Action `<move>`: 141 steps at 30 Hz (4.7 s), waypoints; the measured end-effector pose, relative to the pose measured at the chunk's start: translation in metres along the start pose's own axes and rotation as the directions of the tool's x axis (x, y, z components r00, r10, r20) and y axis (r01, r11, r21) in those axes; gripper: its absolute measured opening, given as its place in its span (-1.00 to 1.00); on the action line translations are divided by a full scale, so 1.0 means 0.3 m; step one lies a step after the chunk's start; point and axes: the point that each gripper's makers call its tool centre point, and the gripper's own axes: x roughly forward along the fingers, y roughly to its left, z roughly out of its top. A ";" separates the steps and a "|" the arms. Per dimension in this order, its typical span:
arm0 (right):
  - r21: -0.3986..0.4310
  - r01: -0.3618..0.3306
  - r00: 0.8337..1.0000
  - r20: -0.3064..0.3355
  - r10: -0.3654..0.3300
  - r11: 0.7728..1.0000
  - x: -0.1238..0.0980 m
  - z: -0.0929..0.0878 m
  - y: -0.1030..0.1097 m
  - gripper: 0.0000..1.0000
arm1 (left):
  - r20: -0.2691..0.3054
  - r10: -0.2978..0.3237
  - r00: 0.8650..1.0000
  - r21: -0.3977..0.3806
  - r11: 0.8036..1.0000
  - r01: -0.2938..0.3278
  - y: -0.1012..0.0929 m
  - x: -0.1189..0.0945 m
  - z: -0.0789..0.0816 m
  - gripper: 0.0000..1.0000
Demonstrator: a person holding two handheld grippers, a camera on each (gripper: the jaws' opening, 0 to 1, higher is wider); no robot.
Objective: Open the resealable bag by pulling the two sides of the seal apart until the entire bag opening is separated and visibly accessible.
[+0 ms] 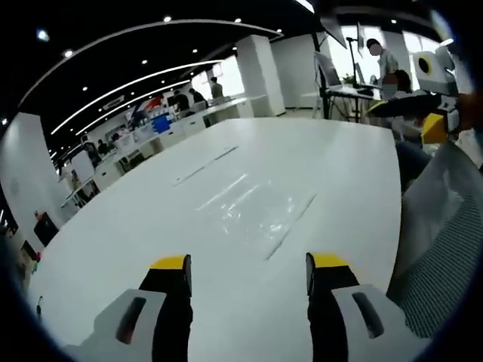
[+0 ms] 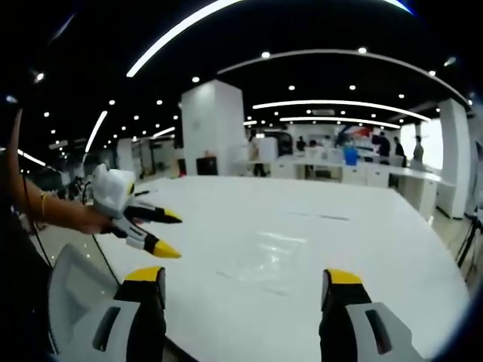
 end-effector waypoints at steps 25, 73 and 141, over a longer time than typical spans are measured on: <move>0.008 0.001 0.998 -0.057 -0.001 1.000 -0.001 -0.044 0.002 0.66 | -0.119 -0.066 0.991 0.230 0.969 0.092 -0.054 0.209 -0.083 -0.08; 0.059 0.011 0.999 -0.053 -0.008 0.998 0.043 -0.030 -0.051 0.54 | -0.112 -0.117 0.987 0.551 0.820 0.159 -0.129 0.291 -0.035 -1.00; -0.584 -0.550 0.818 -0.523 0.242 0.598 0.192 -0.252 0.268 -0.99 | -0.115 -0.440 0.891 0.453 0.775 0.441 -0.461 -0.061 0.064 -1.00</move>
